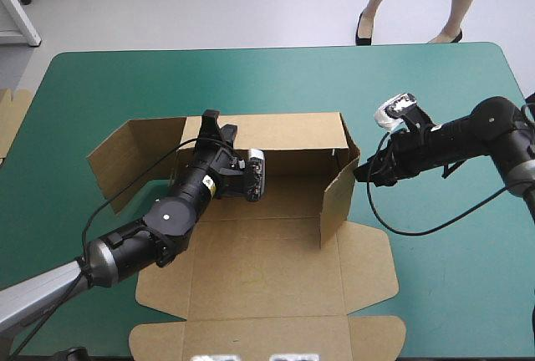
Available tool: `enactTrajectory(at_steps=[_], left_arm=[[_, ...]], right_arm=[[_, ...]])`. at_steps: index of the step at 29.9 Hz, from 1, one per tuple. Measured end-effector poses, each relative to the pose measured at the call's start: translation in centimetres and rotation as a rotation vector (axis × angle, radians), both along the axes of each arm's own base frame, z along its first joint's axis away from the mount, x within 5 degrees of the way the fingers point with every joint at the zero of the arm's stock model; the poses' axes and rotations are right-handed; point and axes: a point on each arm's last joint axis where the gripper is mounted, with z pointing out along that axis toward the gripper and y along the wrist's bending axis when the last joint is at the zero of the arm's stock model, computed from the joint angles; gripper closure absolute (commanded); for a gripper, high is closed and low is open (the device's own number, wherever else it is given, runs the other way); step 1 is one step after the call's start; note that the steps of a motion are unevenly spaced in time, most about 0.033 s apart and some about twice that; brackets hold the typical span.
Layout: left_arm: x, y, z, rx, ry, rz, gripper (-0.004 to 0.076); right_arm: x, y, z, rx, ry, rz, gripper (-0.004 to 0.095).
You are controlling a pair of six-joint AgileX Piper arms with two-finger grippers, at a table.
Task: Fold the box
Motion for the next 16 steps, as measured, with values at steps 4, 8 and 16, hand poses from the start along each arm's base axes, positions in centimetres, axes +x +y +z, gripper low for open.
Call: enactTrajectory(at_steps=[4,8,16], left_arm=[[0.0,0.0,0.0,-0.001,0.0,0.0,0.0734],[0.0,0.0,0.0,-0.001,0.0,0.0,0.0734],[0.0,0.0,0.0,-0.001,0.0,0.0,0.0734]], right_arm=[[-0.1,0.1,-0.4,0.005,0.001,0.013,0.0304],[-0.1,0.3,-0.3,0.027,-0.004,0.02,0.0304],[-0.3,2.8,-0.3,0.01,-0.059,0.08,0.0314]])
